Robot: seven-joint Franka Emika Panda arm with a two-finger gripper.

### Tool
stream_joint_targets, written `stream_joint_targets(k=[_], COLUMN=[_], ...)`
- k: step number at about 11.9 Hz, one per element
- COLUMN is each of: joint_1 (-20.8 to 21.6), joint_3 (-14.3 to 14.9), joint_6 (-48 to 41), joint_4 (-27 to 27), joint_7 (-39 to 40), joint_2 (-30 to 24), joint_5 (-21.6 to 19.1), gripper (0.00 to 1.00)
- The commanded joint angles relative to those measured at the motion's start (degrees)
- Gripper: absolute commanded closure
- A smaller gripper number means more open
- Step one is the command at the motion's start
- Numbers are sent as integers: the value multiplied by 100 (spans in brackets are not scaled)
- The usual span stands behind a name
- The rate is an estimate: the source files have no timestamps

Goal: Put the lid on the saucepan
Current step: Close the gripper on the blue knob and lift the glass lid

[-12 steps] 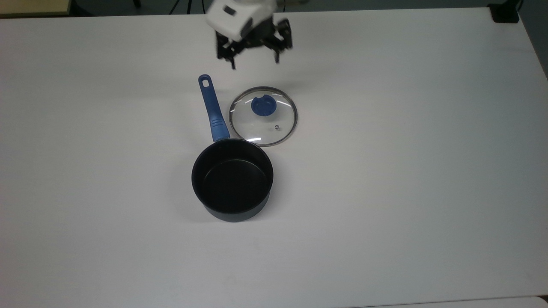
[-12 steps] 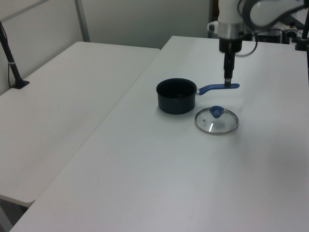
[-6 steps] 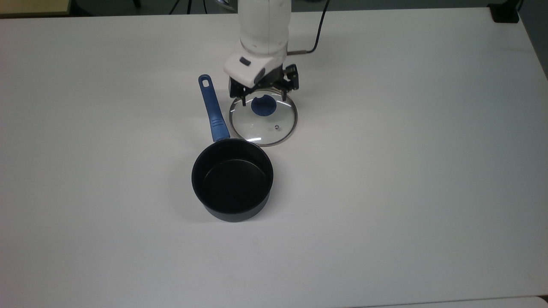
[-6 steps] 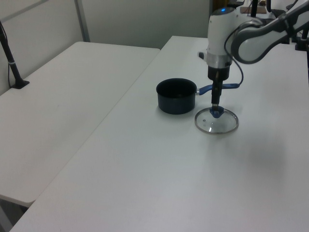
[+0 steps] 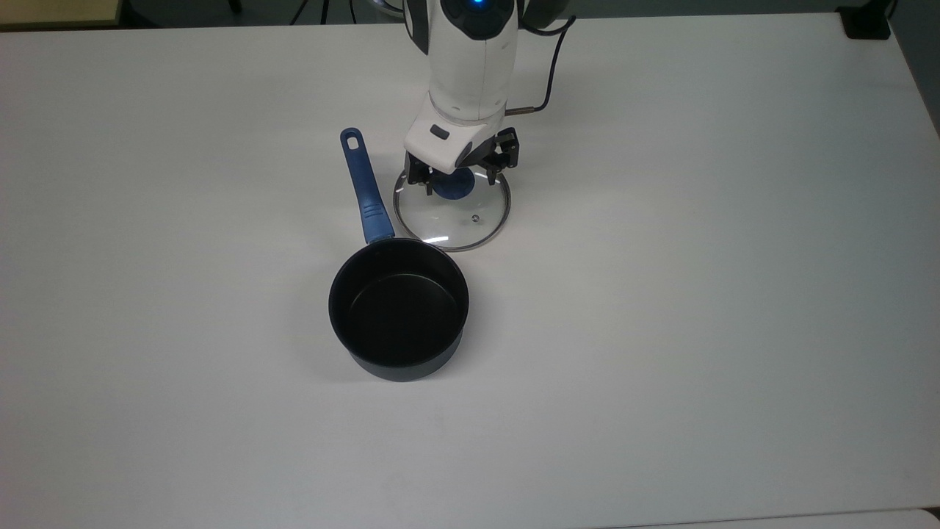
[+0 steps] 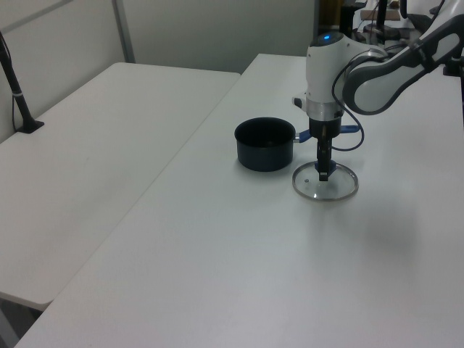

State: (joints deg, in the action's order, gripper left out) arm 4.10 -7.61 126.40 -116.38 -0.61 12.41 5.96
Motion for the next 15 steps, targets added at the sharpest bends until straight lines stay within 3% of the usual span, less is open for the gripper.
stream_joint_targets(k=[1, 2, 3, 6, 9, 12, 15], joint_1=[47, 38, 29, 55, 73, -14, -234], joint_3=[5, 5, 5, 5, 5, 66, 249], joint_6=[156, 209, 183, -289, -1501, -2075, -2796], joint_4=[-42, -42, -25, 115, 352, 1046, 1968], joint_7=[-133, -133, -141, -484, 417, 796, 1071], joint_2=[7, 7, -28, -159, -563, -564, -503], joint_5=[187, 187, 178, 178, 178, 73, -532], gripper=[25, 38, 44, 44, 44, 43, 43])
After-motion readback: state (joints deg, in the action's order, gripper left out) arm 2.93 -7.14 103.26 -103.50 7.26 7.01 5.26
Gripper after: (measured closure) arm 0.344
